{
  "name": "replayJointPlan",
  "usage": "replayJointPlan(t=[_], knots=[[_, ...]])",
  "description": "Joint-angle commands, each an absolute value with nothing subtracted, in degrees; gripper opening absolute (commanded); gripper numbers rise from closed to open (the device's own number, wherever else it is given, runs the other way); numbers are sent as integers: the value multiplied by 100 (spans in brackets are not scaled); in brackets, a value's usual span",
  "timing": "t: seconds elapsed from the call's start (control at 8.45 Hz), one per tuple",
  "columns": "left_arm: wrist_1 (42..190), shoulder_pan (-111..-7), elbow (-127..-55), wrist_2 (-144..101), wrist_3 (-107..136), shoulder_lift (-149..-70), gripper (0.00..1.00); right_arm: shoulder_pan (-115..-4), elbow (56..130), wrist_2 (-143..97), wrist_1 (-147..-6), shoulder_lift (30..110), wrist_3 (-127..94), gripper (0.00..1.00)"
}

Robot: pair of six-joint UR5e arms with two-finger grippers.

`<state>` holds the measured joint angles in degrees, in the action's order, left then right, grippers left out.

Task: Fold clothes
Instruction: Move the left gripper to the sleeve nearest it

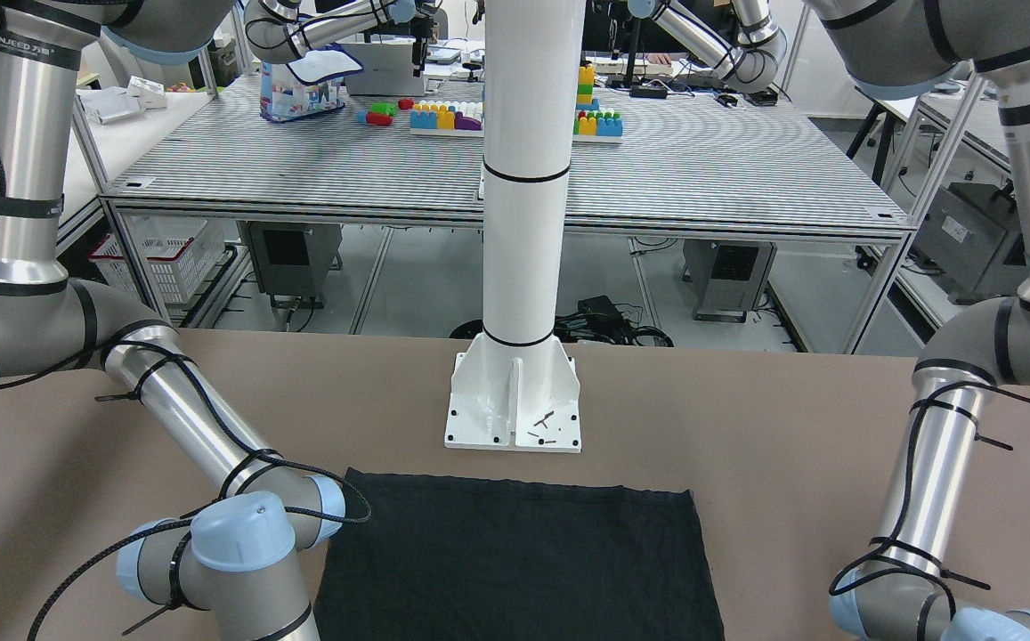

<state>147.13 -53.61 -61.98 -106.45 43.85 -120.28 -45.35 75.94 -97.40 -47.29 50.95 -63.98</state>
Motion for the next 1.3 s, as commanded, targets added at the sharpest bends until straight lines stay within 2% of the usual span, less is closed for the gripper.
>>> replayJointPlan(t=[0.0,0.12,0.24,0.35,0.71,0.95,1.18], knots=[[14713,-5318,-6214,-10635,4421,-12041,31,-4535,7594,-9738,-4729,5106,-6407,94],[14713,-5317,-6214,-10626,4430,-12041,9,-4535,7602,-9738,-4729,5115,-6407,94],[14722,-5326,-6275,-10652,4438,-12041,0,-4535,7603,-9738,-4729,5115,-6407,94],[14652,-5326,-6510,-10678,4569,-12067,0,-4535,7603,-9738,-4729,5115,-6407,94],[14625,-5326,-6513,-10749,4693,-12129,0,-4535,7620,-9738,-4729,5115,-6425,94],[14144,-5335,-6626,-10828,4877,-12426,0,-4535,7629,-9738,-4729,5115,-6425,94],[13329,-5335,-7081,-10846,5097,-12620,0,-4535,7699,-9738,-4729,5159,-6442,94]])
